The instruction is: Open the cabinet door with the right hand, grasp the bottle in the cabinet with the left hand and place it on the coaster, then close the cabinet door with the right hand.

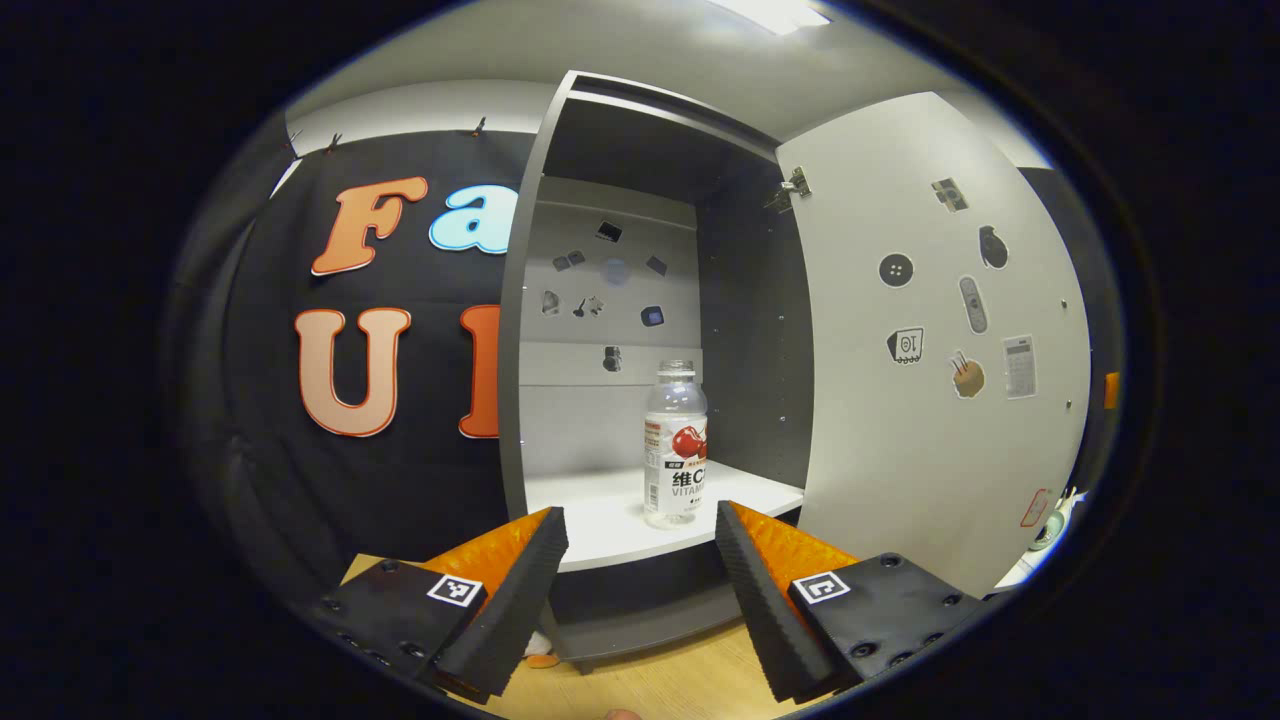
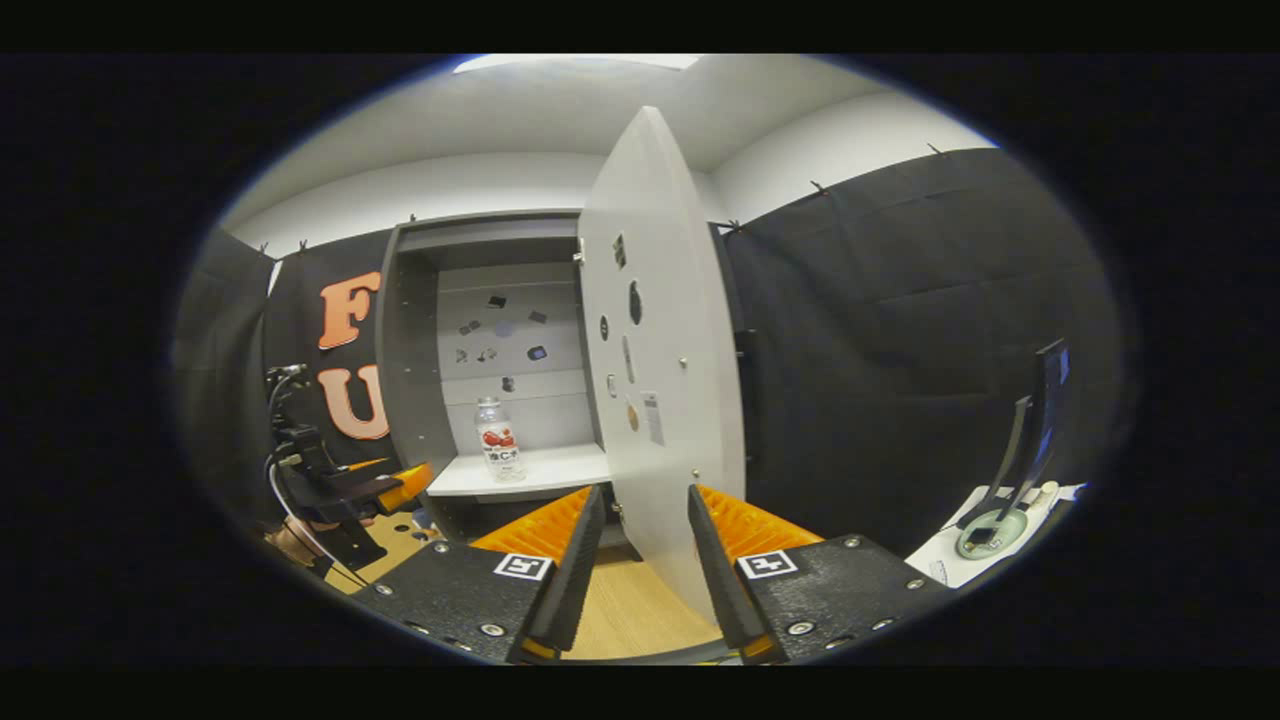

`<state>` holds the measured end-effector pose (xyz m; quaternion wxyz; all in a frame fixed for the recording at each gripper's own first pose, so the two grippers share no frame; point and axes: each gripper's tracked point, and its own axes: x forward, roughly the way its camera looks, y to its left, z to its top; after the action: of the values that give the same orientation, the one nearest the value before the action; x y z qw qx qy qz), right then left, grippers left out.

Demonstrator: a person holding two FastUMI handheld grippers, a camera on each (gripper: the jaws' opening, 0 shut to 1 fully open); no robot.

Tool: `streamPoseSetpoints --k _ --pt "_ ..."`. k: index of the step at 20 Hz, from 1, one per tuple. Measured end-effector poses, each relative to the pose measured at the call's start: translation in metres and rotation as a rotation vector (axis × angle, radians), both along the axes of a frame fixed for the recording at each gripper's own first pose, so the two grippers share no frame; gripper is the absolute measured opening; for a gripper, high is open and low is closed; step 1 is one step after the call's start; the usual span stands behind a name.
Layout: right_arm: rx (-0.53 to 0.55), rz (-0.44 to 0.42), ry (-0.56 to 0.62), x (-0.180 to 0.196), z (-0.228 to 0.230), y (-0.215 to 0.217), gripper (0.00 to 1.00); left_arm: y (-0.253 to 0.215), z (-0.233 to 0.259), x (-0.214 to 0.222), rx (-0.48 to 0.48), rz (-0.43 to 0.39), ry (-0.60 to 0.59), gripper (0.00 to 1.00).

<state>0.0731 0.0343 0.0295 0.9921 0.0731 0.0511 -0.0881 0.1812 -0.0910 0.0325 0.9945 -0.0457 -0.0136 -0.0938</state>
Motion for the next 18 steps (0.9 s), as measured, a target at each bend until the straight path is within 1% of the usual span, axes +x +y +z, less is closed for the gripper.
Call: streamPoseSetpoints --k 2,3,4,5,6,7,8,9,10,11,15,16,17,18 --pt "-0.013 0.038 0.005 0.015 -0.003 0.016 0.57 0.000 0.006 0.013 -0.015 -0.001 -0.009 0.97" --pt "-0.023 0.052 0.007 0.022 -0.005 0.022 0.61 0.000 0.007 0.020 -0.018 -0.005 -0.014 0.99" --pt "-0.030 0.065 0.010 0.029 -0.007 0.026 0.64 -0.002 0.008 0.027 -0.016 -0.012 -0.013 0.96" --pt "-0.030 0.080 0.007 0.036 -0.008 0.032 0.70 -0.006 0.008 0.035 -0.012 -0.020 -0.011 0.96" --pt "-0.024 0.098 0.005 0.044 -0.008 0.038 0.74 -0.010 0.009 0.042 -0.011 -0.027 -0.012 0.96" --pt "-0.017 0.120 0.003 0.048 -0.009 0.046 0.79 -0.013 0.008 0.048 -0.009 -0.035 -0.011 0.99" --pt "-0.017 0.137 0.004 0.054 -0.010 0.051 0.81 -0.017 0.009 0.054 -0.007 -0.041 -0.012 0.96" --pt "-0.026 0.149 0.005 0.060 -0.011 0.053 0.85 -0.021 0.009 0.059 -0.005 -0.048 -0.011 0.99" --pt "-0.037 0.157 0.006 0.067 -0.012 0.055 0.87 -0.025 0.009 0.065 0.001 -0.054 -0.012 0.99" --pt "-0.044 0.163 0.009 0.071 -0.014 0.057 0.89 -0.029 0.009 0.073 0.008 -0.056 -0.013 0.96" --pt "-0.027 0.195 -0.005 0.089 -0.013 0.067 0.92 -0.043 0.014 0.098 0.016 -0.069 -0.022 0.97" --pt "-0.020 0.203 -0.008 0.093 -0.013 0.070 0.92 -0.047 0.015 0.104 0.018 -0.079 -0.026 0.99" --pt "-0.013 0.211 -0.010 0.097 -0.014 0.073 0.92 -0.049 0.017 0.111 0.022 -0.083 -0.027 0.96" --pt "-0.007 0.221 -0.012 0.101 -0.014 0.076 0.92 -0.050 0.016 0.118 0.029 -0.084 -0.023 0.96"
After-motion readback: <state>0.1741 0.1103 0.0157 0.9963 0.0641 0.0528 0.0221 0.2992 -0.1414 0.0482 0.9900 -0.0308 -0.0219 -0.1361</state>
